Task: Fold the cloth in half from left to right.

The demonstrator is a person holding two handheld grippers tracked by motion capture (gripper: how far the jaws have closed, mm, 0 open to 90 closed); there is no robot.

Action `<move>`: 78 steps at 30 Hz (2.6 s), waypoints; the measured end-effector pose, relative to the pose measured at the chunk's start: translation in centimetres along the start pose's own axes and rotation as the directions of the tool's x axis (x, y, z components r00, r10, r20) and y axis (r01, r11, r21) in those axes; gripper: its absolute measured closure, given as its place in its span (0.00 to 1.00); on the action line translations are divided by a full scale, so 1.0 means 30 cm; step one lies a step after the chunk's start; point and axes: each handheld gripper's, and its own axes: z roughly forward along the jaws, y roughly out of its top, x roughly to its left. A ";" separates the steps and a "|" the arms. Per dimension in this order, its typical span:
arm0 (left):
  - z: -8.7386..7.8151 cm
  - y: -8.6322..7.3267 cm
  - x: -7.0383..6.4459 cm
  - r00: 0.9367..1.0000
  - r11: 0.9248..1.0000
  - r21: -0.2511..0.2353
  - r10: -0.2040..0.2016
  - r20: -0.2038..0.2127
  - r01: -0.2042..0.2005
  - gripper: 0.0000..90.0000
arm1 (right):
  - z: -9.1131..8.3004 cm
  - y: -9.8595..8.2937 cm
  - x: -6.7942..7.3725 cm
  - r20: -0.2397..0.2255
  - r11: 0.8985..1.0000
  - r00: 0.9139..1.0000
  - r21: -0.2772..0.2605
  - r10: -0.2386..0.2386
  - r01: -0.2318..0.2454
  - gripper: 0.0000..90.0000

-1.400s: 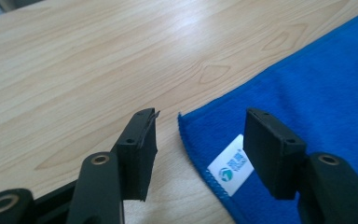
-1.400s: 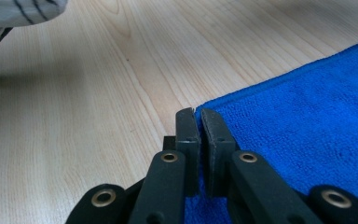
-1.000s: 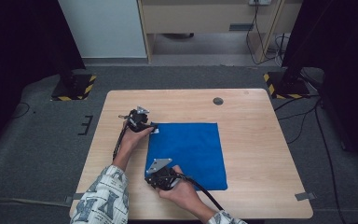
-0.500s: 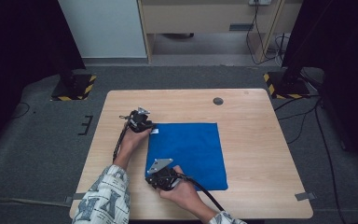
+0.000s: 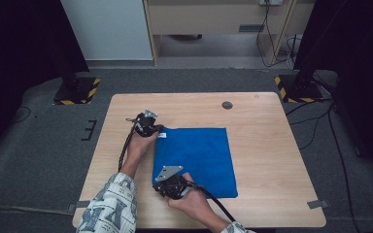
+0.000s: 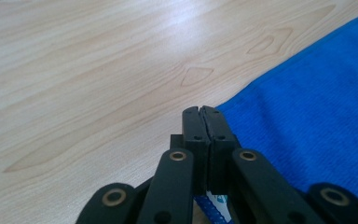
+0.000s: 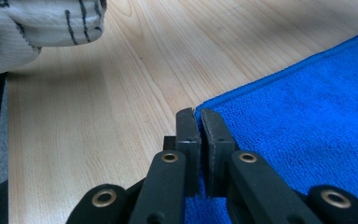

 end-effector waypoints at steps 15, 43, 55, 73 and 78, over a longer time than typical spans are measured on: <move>-0.102 0.045 0.030 1.000 1.000 -0.013 -0.008 0.003 0.008 0.99 | -0.004 0.028 0.033 -0.002 1.000 1.000 -0.009 -0.023 0.023 0.98; -0.219 0.035 0.125 1.000 1.000 0.008 -0.013 -0.002 0.013 0.99 | 0.048 0.133 0.119 -0.009 0.997 0.999 -0.063 -0.048 0.047 0.98; -0.263 0.040 0.129 1.000 1.000 -0.001 -0.022 0.017 0.022 0.99 | 0.040 0.169 0.136 -0.018 0.995 0.999 -0.095 -0.044 0.042 0.98; -0.113 0.145 -0.044 0.998 1.000 0.023 0.007 0.068 -0.009 0.99 | -0.133 0.033 0.036 0.028 0.994 1.000 -0.107 -0.004 0.007 0.98; -0.101 0.190 -0.091 0.997 1.000 0.013 0.018 0.074 -0.019 0.99 | -0.170 0.007 0.021 0.041 0.994 0.999 -0.110 0.003 0.002 0.98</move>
